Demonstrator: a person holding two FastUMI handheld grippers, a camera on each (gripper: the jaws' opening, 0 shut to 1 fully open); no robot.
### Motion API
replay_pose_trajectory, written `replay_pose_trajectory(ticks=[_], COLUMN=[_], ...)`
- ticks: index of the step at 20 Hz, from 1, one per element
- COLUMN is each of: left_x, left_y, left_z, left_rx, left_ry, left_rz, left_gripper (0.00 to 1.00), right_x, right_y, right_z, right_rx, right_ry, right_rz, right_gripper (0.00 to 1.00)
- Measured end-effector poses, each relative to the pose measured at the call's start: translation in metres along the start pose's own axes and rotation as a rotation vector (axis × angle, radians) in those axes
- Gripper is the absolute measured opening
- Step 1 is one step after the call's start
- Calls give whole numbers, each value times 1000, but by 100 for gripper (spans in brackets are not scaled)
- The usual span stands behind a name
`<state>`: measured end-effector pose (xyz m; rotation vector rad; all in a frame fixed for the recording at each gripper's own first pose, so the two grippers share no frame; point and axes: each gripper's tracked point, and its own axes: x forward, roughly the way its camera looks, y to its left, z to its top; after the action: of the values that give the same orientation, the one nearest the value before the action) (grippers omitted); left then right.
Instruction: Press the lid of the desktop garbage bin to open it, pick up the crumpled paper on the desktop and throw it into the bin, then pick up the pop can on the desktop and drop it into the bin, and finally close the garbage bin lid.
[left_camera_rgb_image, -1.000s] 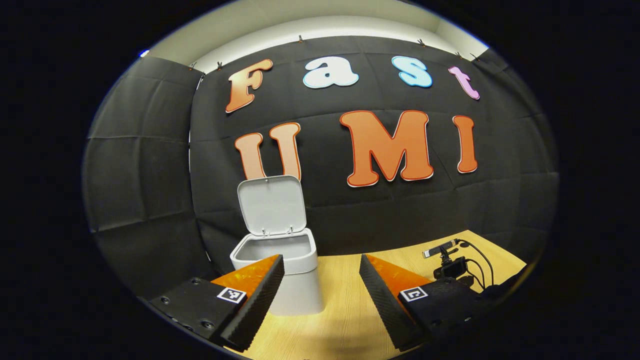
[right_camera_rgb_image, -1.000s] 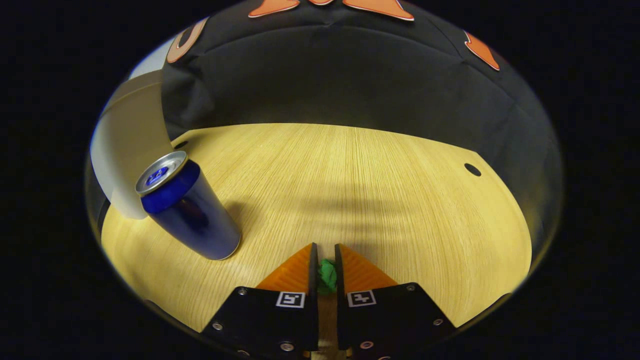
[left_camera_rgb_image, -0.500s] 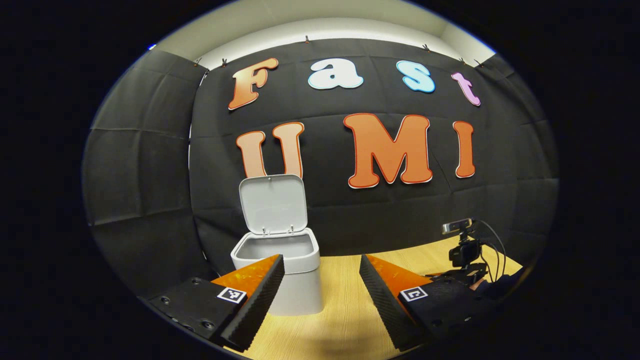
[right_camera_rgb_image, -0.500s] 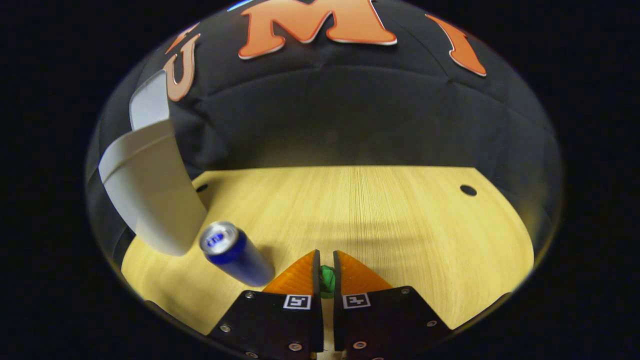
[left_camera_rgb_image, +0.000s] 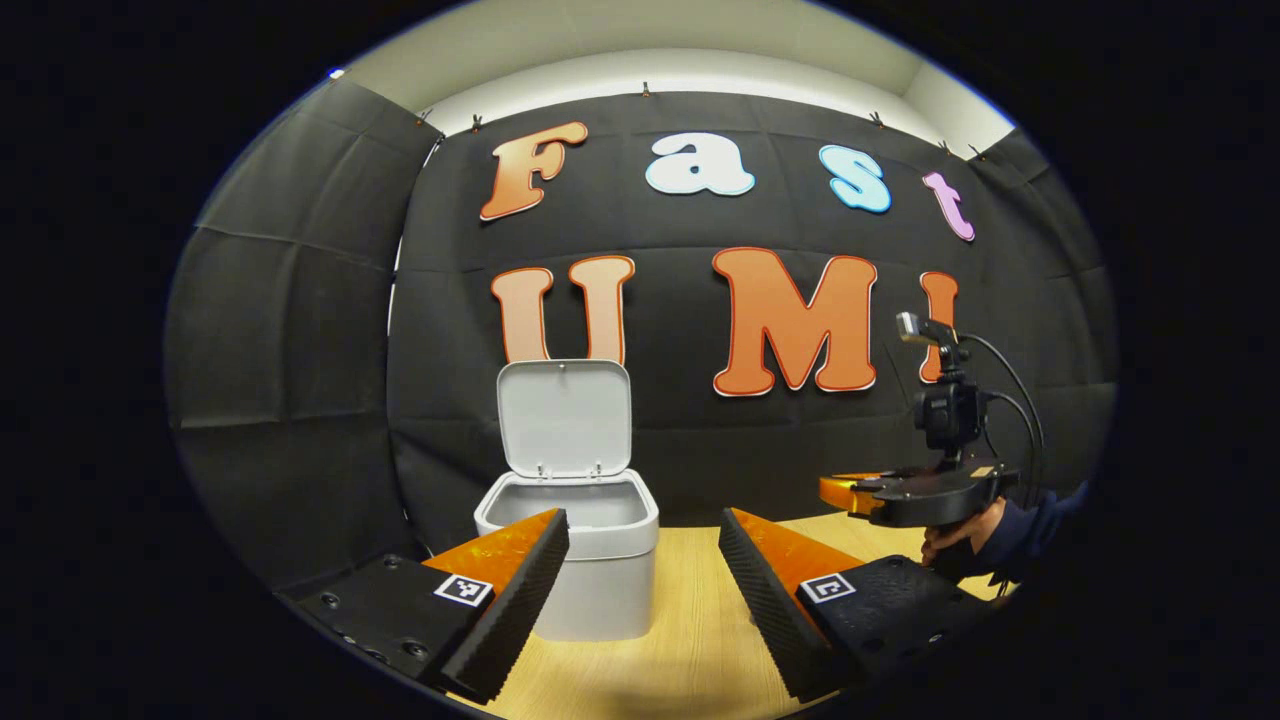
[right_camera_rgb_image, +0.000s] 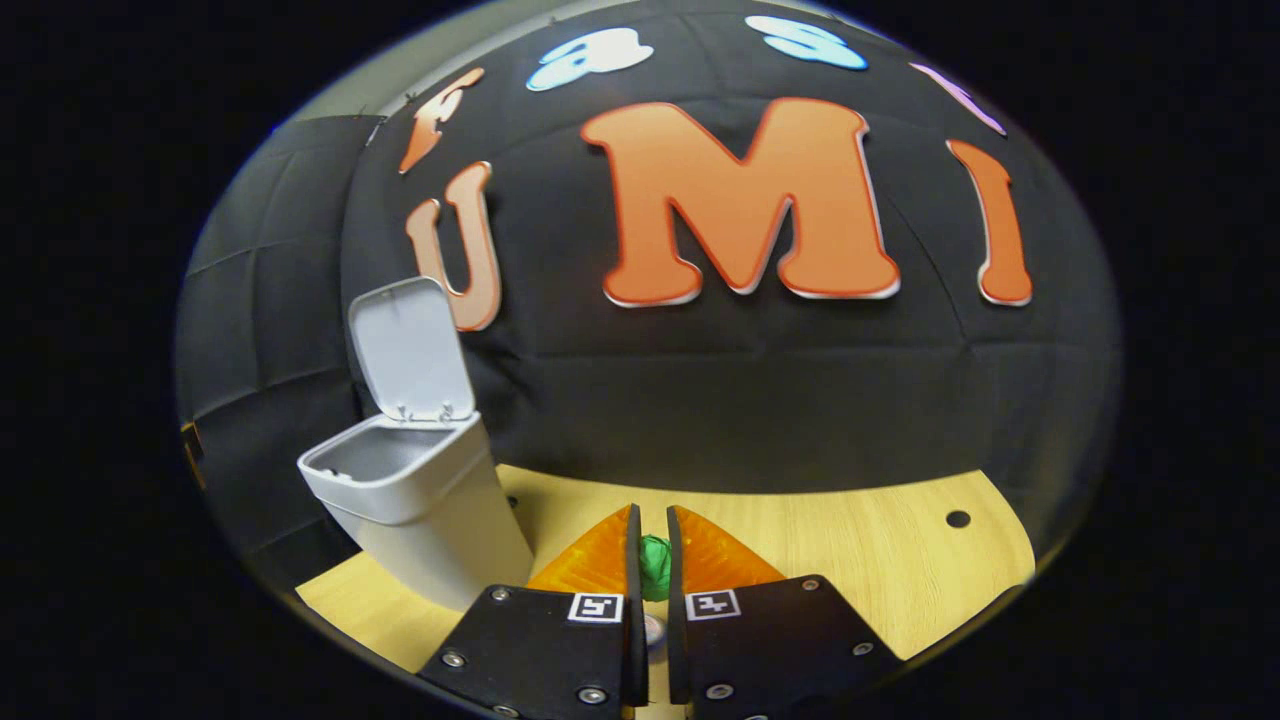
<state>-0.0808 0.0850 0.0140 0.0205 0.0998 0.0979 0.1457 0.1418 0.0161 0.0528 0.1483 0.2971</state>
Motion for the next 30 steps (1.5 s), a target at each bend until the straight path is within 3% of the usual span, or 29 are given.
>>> replay_pose_trajectory(ticks=[8, 12, 18, 19, 21, 23, 24, 25, 27, 30], left_x=[-20, -31, -46, -47, -44, -40, -36, -32, -24, -8], left_y=[74, 115, 153, 157, 157, 152, 146, 140, 126, 91], left_z=[-30, -46, -55, -58, -64, -66, -65, -66, -69, -74], left_rx=[-31, -59, -70, -74, -78, -78, -79, -79, -80, -78], left_ry=[35, 62, 75, 79, 95, 101, 101, 100, 99, 101], left_rz=[122, 203, 288, 293, 294, 279, 264, 250, 212, 127], left_gripper=[95, 95, 96, 96, 96, 96, 96, 96, 96, 96], right_x=[43, 84, 129, 128, 132, 130, 129, 125, 113, 75], right_y=[149, 224, 257, 254, 249, 247, 246, 241, 223, 178], right_z=[43, 40, 12, 11, 15, 18, 18, 20, 27, 34], right_rx=[-36, -81, -80, -84, -106, -86, -75, -64, -53, -66], right_ry=[-24, -16, 31, 22, -9, -16, -10, -13, -37, -84], right_rz=[189, 259, 256, 246, 228, 239, 245, 240, 215, 173], right_gripper=[8, 8, 9, 17, 19, 42, 39, 63, 79, 87])
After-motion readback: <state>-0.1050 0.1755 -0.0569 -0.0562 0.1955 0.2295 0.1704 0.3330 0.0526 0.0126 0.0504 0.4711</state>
